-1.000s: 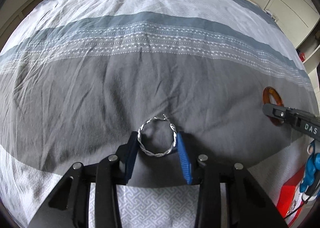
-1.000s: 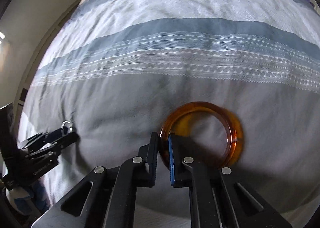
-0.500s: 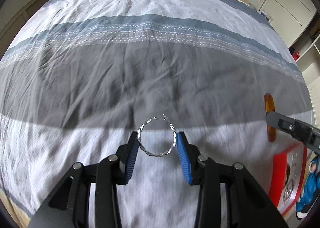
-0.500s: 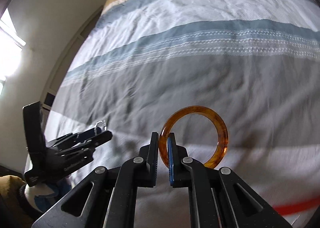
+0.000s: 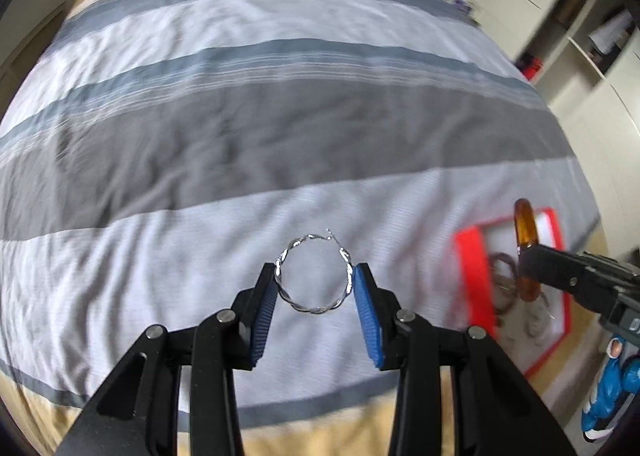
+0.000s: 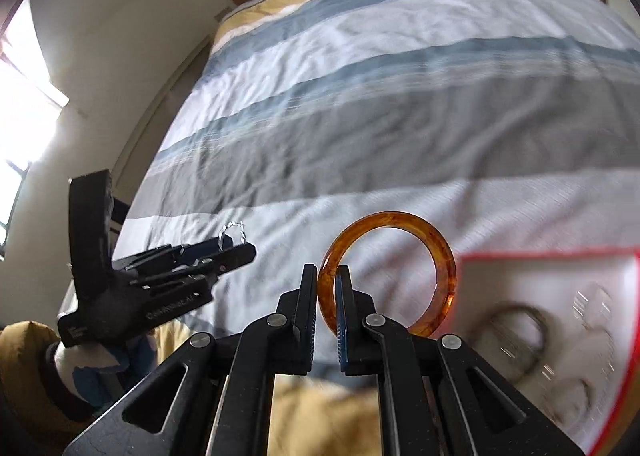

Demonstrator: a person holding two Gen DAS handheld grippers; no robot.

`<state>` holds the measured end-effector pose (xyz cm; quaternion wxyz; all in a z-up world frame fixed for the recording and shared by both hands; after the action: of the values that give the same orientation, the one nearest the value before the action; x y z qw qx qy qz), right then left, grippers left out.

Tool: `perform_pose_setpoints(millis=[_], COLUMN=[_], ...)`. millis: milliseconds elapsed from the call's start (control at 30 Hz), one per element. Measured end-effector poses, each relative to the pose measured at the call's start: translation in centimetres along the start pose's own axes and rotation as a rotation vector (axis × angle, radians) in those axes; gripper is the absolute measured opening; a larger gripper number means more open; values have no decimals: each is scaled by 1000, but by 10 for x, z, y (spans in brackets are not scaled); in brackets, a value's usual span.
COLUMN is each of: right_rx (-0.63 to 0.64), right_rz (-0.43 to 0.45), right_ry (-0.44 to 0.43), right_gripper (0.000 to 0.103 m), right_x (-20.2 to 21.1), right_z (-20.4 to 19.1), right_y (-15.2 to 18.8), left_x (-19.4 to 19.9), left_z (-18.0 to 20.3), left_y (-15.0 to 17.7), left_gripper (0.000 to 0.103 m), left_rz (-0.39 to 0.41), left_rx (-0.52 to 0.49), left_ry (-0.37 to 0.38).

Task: Organize jewelry
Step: 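Carry the hoop and amber bangle over the white box with both tools, then lower the hoop and amber bangle into the box and open both tools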

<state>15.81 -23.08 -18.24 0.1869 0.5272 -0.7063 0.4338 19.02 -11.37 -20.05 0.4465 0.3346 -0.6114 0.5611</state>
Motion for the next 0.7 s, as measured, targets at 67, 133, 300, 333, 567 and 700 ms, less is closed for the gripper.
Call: perform_pose_setpoints(millis=[67,133,300,333,567,700], right_rx=[-20,-58,-124,-132,-109,-75], right_rz=[2,-3,-37,-48,-107,-139], right_ry=[41,83,166,177,188,180], right_gripper=[9,9,9,9,9,9], right_x=[18,35,58,61,60,53], right_z=[22,51,113,126,168,179], right_y=[12,27,59,63,68,65], left_x=[3,6,6,4,-14,-29], left_z=[28,60,127,142,210,229], left_y=[1,3,14,17,53,73], left_gripper=[36,36,36,36,36,36], left_rz=[-2,-6,-24,-32,-103,-147], left_rx=[-29,-59,-130,-149,-253,-284], left_ry=[34,70,138,149,182,171])
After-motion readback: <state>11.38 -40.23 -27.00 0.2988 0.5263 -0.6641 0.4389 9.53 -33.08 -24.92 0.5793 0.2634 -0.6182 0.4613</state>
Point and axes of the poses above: each gripper's, at about its wrist camera, not at the fingertips, and x roughly against the way its jaws point, z to its right, y to its underside, the point moved 10 cm from there along -x, roughly the way its jaws point, and after that the axes turned 10 degrees about -y, right-handed, at the moved point
